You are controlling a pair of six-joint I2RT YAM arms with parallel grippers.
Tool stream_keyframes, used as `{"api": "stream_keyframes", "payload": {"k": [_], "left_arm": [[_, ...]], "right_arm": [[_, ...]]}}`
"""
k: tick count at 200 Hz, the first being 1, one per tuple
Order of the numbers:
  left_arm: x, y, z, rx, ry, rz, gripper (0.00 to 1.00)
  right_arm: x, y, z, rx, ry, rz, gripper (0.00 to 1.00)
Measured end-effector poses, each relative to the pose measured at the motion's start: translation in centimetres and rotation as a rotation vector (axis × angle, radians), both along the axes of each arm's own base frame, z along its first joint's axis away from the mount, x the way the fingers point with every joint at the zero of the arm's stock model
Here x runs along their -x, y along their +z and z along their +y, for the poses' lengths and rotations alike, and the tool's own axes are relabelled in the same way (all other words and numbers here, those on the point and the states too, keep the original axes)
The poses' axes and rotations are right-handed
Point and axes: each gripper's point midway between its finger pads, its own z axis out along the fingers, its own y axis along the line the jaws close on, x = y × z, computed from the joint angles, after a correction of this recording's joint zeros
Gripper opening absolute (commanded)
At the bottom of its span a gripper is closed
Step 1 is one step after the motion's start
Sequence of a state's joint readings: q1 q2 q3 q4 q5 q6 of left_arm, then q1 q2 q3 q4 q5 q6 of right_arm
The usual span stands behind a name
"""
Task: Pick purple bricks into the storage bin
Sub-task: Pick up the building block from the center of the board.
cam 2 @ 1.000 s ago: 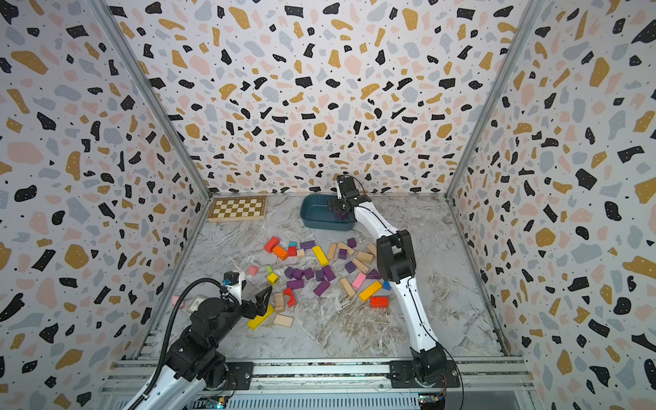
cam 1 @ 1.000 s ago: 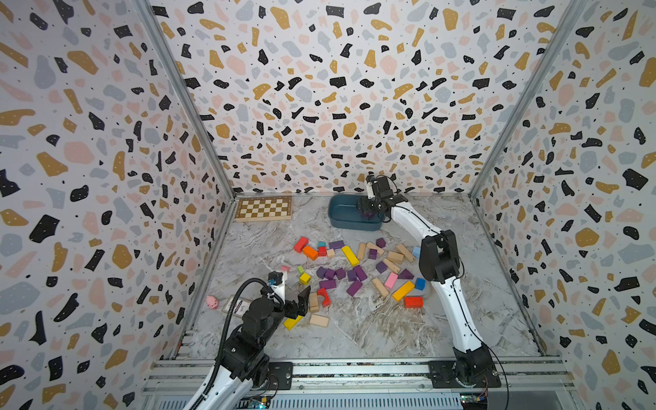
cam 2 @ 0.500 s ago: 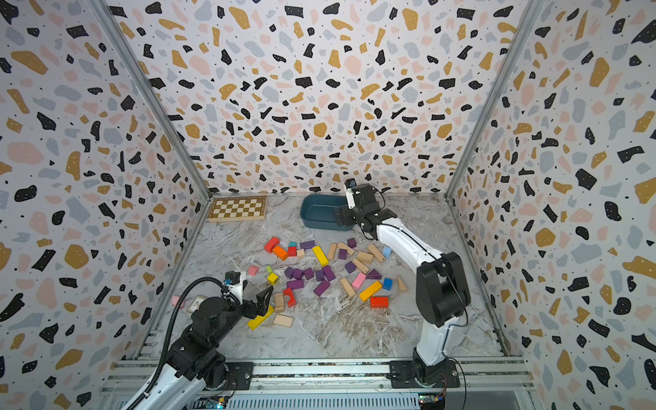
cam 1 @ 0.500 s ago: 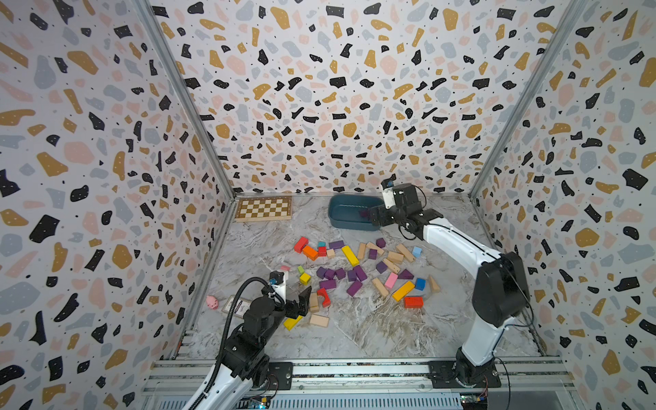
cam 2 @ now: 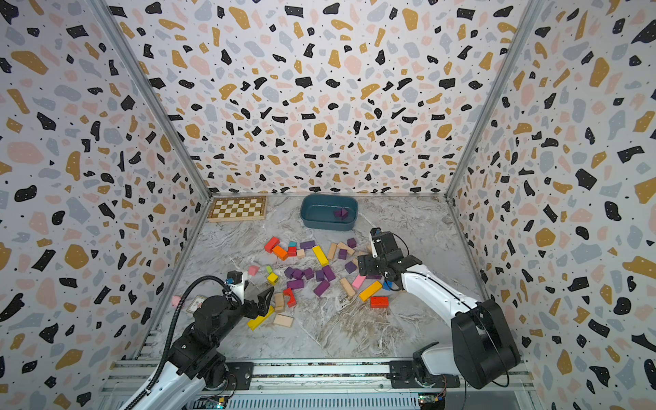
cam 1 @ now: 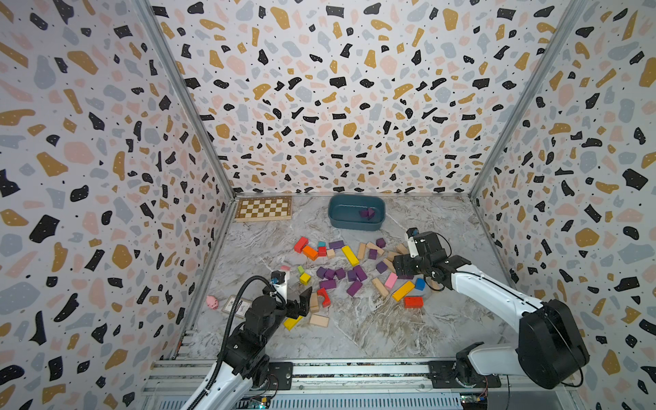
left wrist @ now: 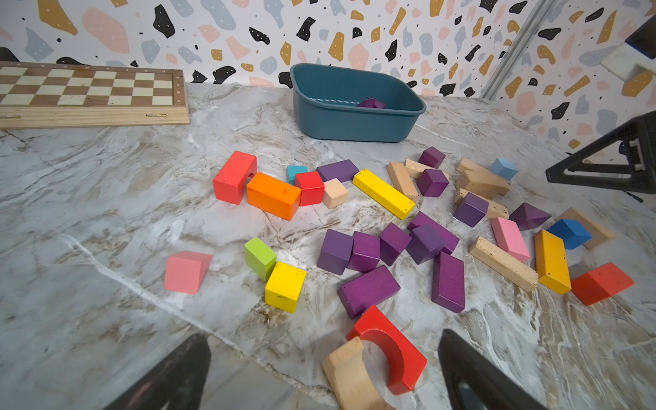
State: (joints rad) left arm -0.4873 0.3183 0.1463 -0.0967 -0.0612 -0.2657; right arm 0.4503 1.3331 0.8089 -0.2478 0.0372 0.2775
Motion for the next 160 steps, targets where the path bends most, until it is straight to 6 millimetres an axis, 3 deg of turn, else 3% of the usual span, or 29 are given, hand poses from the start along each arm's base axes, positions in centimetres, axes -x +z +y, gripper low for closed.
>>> {"api": "stream_keyframes", "payload": {"k": [77,160], "left_arm": [[-0.1,0.0,0.0,0.0,0.0,0.0,0.99],[-0.1,0.0,0.0,0.0,0.0,0.0,0.99]], "right_arm": [[1.9,-3.0,-0.1,-0.017,-0.022,0.095,0.87],[1.9,-6.5,-0.3,0.024,-0.049,0.174,0.81]]}}
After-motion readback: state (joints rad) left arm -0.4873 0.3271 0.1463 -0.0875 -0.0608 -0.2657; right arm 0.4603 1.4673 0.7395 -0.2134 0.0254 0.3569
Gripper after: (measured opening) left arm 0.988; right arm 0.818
